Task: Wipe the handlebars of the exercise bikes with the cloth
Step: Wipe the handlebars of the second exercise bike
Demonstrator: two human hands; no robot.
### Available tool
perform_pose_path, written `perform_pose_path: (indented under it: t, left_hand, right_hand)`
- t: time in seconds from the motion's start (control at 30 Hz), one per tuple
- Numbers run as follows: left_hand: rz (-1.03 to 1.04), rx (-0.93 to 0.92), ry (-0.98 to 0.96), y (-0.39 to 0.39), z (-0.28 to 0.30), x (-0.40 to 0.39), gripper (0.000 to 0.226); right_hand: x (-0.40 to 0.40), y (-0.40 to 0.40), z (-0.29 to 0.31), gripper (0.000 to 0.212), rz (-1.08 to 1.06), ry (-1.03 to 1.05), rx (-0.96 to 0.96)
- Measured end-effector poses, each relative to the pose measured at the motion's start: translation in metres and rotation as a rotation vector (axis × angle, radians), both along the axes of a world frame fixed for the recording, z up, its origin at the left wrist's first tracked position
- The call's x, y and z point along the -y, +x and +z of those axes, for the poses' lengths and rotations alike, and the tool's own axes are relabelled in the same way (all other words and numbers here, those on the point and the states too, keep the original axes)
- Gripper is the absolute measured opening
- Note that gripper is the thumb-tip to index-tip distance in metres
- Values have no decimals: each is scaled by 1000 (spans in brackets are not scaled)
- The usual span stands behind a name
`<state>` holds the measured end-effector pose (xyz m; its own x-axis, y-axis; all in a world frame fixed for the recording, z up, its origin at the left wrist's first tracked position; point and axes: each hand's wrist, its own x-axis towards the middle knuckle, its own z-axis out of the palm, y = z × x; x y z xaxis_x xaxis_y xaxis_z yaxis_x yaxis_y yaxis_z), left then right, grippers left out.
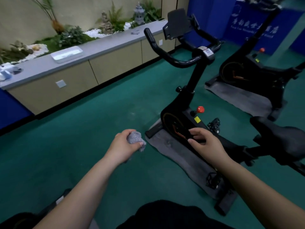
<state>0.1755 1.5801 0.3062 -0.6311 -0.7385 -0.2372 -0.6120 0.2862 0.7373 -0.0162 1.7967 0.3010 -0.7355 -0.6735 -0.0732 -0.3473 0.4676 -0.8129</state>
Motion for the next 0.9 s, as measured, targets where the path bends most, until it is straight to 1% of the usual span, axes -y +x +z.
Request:
perform_pose_path:
  t: [0.17,0.23,0.5,0.6,0.77,0.9]
  left_hand:
    - [-12,-21,-23,-59,4,16,52]
    - [-18,-15,-28,-80,2,29,52]
    - [-105,19,-24,-174,-11,99,51]
    - [-126,16,-7,-213,-8,125,52]
    - [-179,-78,-43,-277,28,156,55]
    - [-232,-244,-114,-331,71,165,38]
  right_hand:
    - [22,-53,19,26,-7,-62,-9]
    - [37,-72,20,27,-15,-77,-16]
    - [99,-153,-5,26,-102,-7,37]
    - [121,-189,-7,26,-142,3,21]
    - [149,-243,15,27,-219,-15,-27]
    - [167,-292,41,25,-211,-65,-124]
